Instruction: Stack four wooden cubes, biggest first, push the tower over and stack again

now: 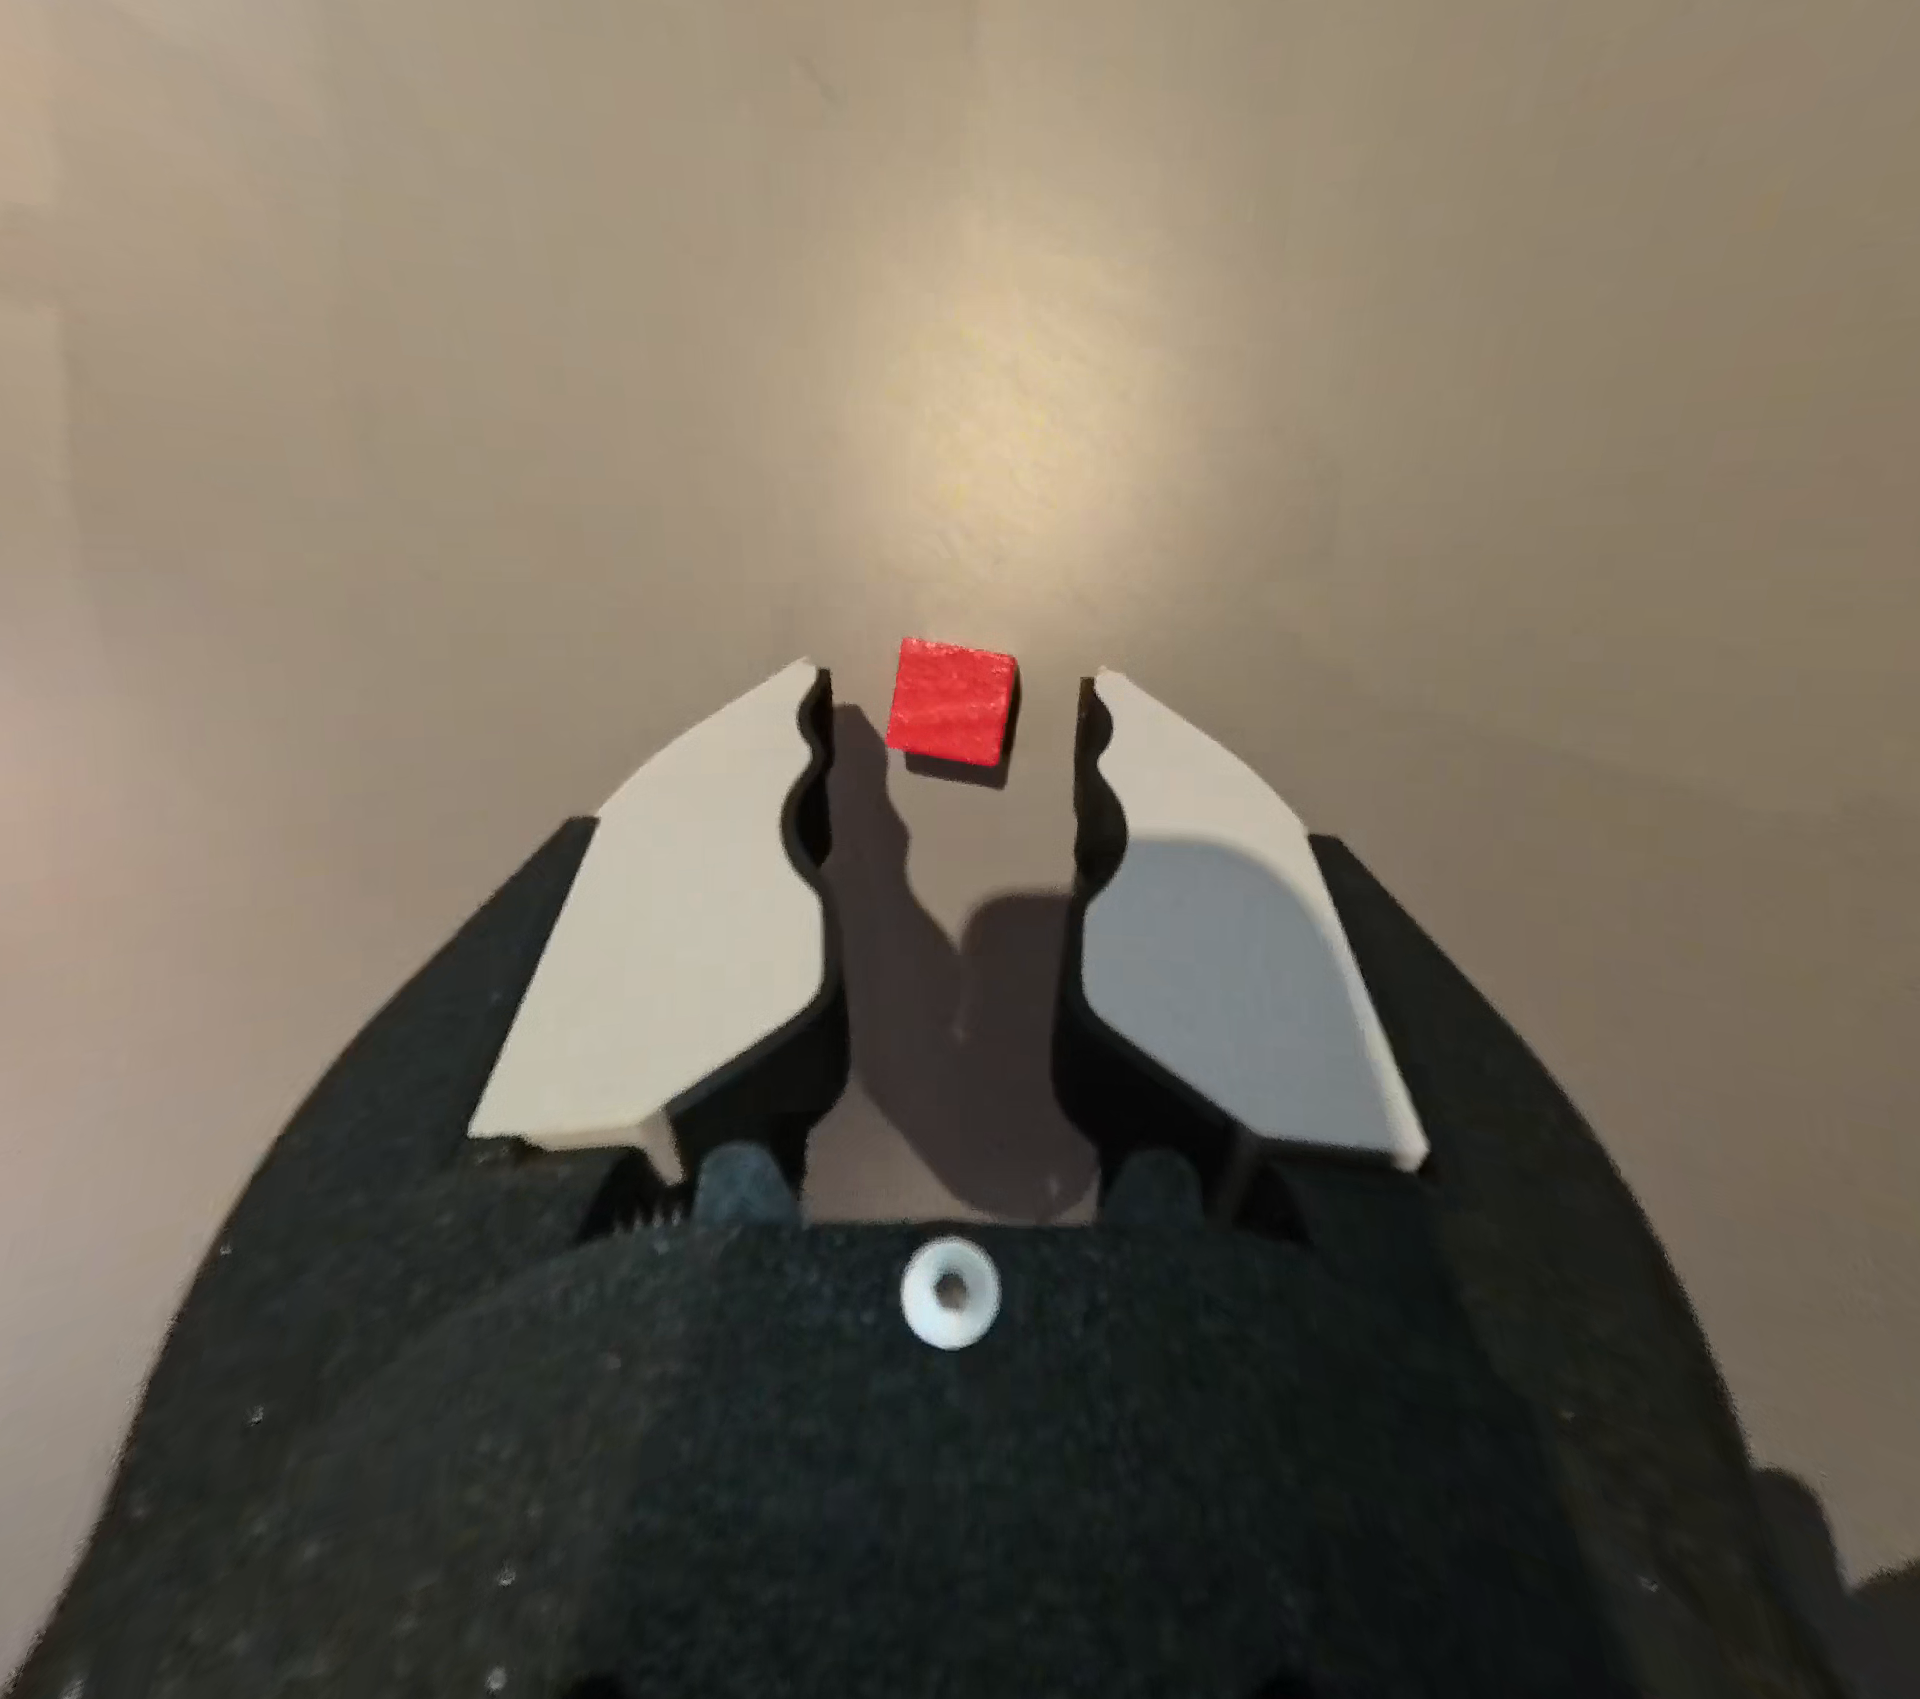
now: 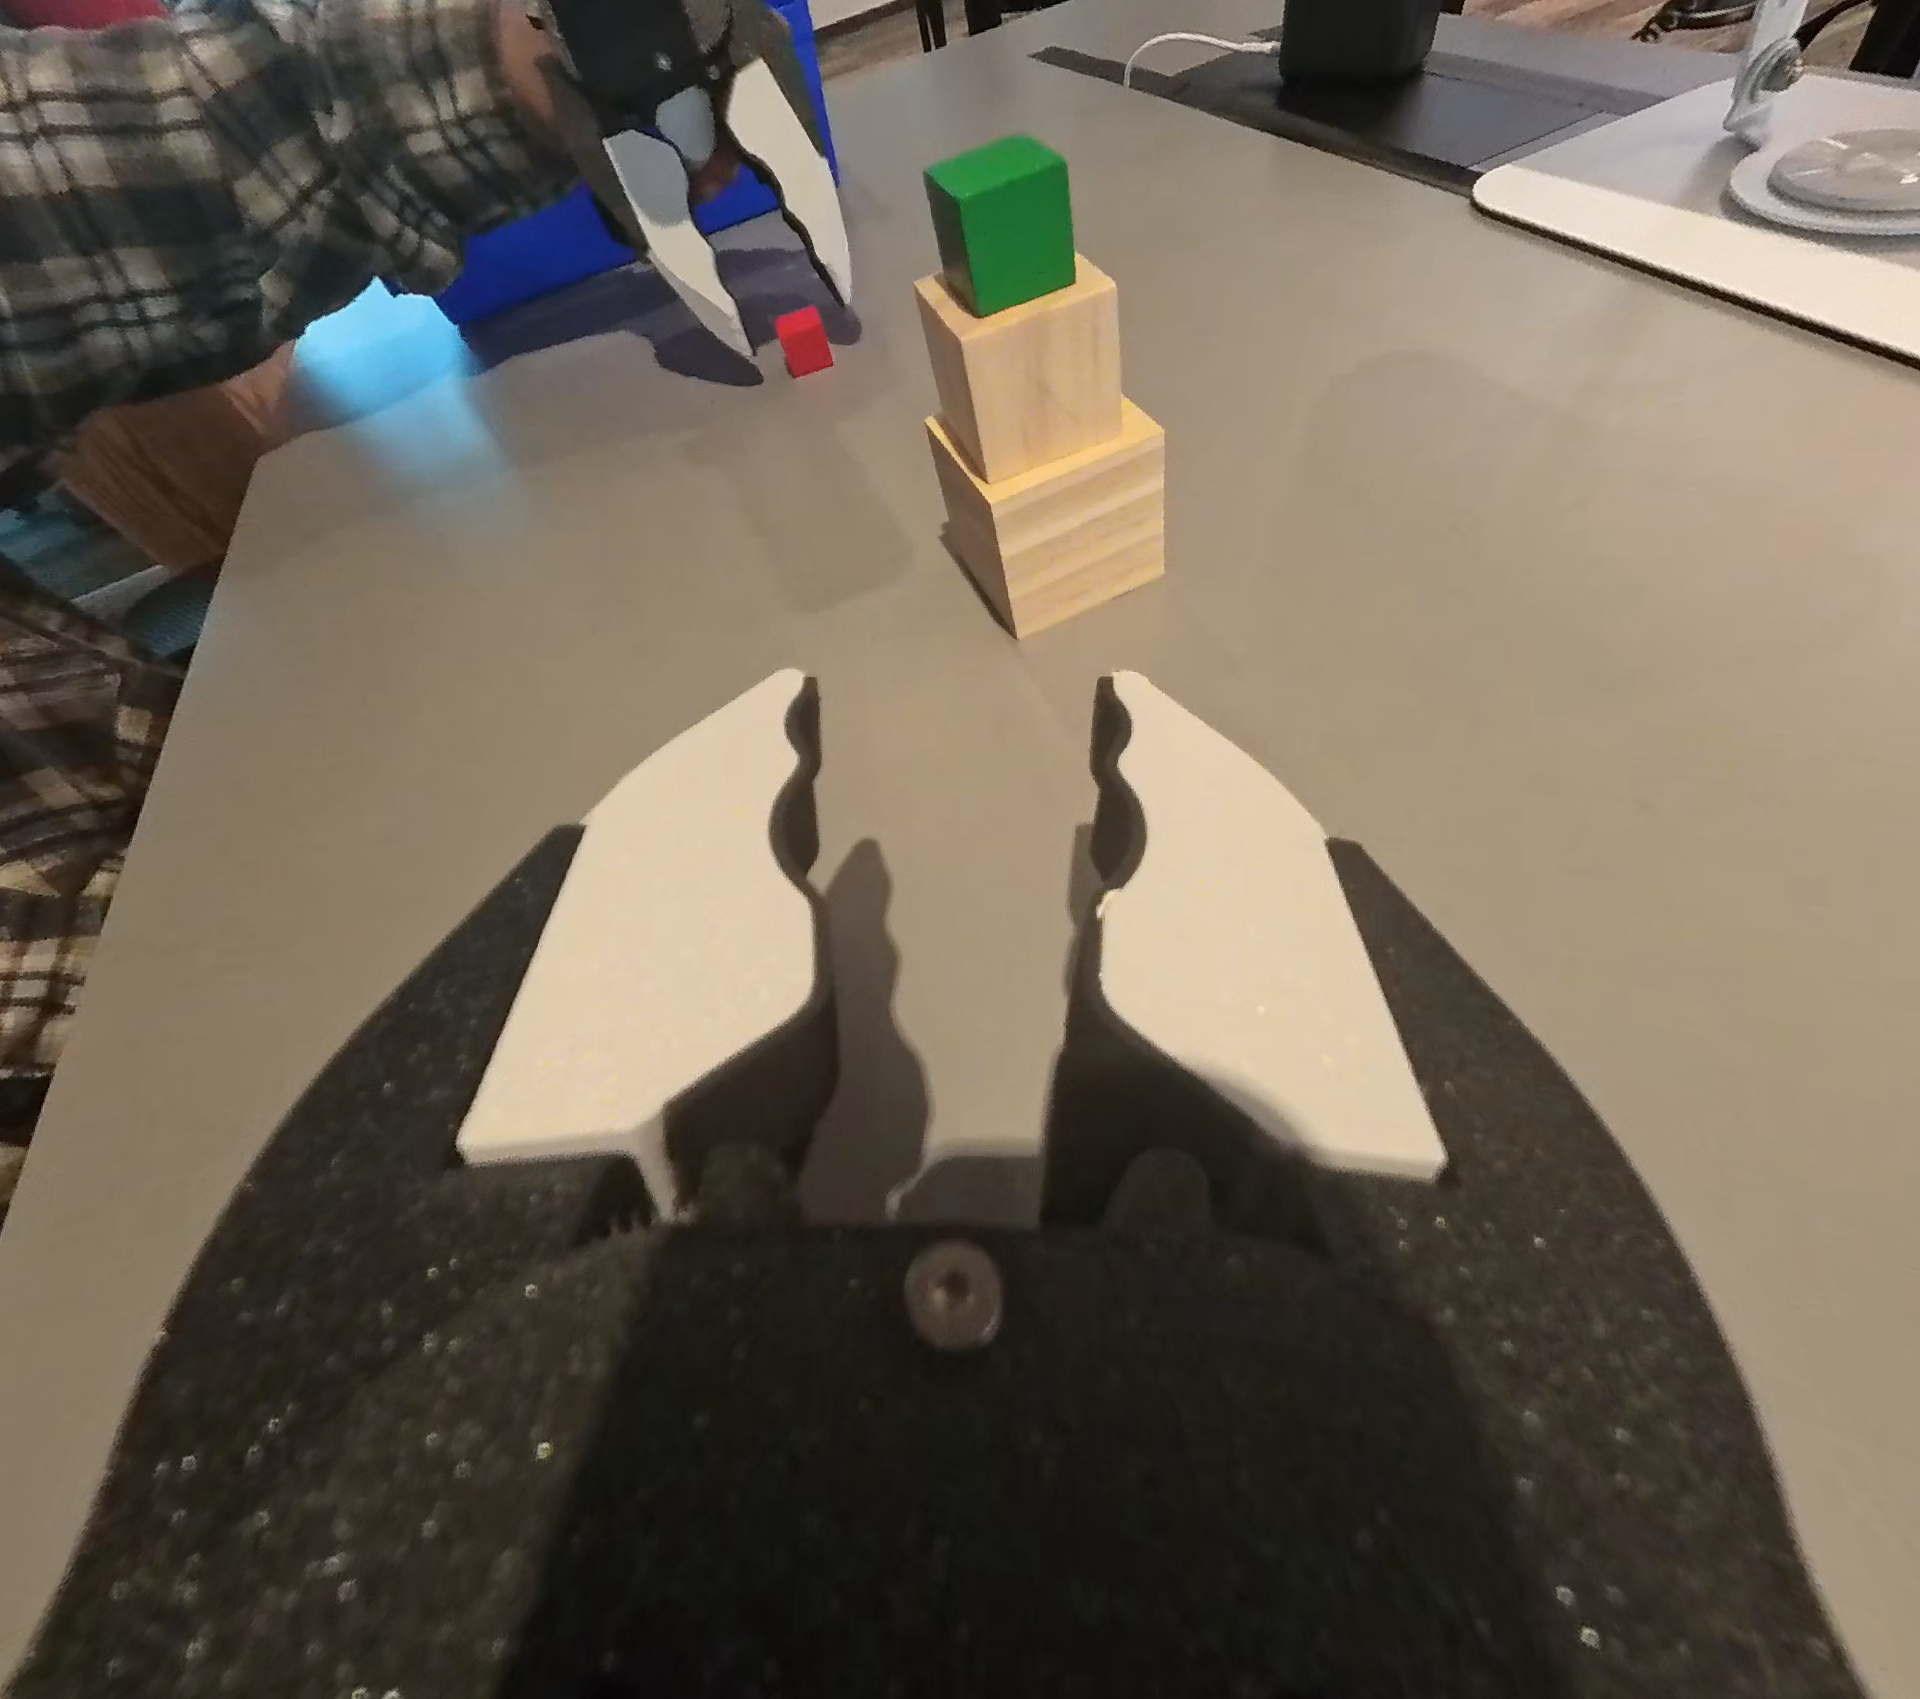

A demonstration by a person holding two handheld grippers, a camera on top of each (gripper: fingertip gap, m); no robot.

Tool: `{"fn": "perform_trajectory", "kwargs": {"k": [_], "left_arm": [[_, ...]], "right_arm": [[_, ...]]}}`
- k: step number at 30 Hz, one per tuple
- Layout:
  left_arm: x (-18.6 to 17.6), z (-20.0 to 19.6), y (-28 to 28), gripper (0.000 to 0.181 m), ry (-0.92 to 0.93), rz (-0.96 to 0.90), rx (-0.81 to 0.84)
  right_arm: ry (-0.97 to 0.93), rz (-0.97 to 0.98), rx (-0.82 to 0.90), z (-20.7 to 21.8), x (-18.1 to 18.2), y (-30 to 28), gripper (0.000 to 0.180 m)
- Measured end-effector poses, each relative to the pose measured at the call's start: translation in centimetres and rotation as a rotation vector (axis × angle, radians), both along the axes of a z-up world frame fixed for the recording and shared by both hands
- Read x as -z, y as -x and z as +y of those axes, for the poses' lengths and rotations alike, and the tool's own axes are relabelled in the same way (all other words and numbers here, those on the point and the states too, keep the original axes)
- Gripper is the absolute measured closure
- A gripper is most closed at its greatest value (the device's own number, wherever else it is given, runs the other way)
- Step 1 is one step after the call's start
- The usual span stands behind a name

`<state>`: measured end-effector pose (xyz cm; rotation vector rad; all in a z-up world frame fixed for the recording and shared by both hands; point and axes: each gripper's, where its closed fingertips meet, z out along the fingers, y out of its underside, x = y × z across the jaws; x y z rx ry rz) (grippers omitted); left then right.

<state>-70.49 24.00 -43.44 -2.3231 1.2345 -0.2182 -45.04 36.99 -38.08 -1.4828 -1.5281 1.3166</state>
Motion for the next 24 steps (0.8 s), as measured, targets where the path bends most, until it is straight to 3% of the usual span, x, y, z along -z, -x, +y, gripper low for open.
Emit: {"fn": "perform_trajectory", "kwargs": {"k": [1,20,24], "left_arm": [[0.1,0.0,0.0,0.137,0.007,0.001,0.001],[1.4,-0.2,-0.1,0.158,0.071,-0.043,-0.010],[-0.1,0.6,-0.8,0.158,0.068,-0.101,-0.062]], "right_arm": [[0.001,0.000,-0.001,0.0,0.0,0.0,0.130],[-0.003,-0.002,-0.003,-0.1,0.0,0.0,0.133],[-0.004,-0.002,0.000,0.0,0.0,0.0,0.134]]}}
